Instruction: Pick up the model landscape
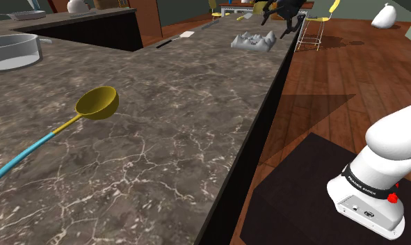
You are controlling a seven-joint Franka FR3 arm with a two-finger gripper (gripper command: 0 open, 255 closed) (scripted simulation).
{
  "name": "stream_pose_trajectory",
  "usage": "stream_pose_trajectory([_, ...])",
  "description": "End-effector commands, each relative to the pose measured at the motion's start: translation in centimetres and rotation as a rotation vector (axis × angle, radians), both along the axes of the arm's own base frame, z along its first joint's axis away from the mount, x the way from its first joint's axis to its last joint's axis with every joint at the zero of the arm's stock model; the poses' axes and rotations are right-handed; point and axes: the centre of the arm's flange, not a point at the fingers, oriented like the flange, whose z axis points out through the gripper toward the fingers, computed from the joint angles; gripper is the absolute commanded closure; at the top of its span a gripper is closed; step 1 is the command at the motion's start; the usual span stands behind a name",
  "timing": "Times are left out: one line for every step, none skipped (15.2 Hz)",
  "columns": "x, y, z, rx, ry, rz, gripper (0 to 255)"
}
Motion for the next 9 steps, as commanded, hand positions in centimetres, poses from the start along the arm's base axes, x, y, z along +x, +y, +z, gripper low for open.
stream_pose_trajectory([0.1,-0.1,-1.1,0.003,-0.002,-0.010,0])
stream_pose_trajectory([0.1,-0.1,-1.6,0.003,-0.002,-0.010,0])
stream_pose_trajectory([0.1,-0.1,-2.1,0.003,-0.002,-0.010,0])
stream_pose_trajectory([0.1,-0.1,-2.6,0.003,-0.002,-0.010,0])
stream_pose_trajectory([0.1,-0.1,-2.9,0.003,-0.002,-0.010,0])
stream_pose_trajectory([0.1,-0.1,-2.9,0.003,-0.002,-0.010,0])
stream_pose_trajectory([0.0,-0.1,-2.9,0.003,-0.002,-0.010,255])
stream_pose_trajectory([0.0,-0.1,-2.9,0.003,-0.002,-0.010,255])
stream_pose_trajectory([0.0,-0.1,-2.9,0.003,-0.002,-0.010,255])
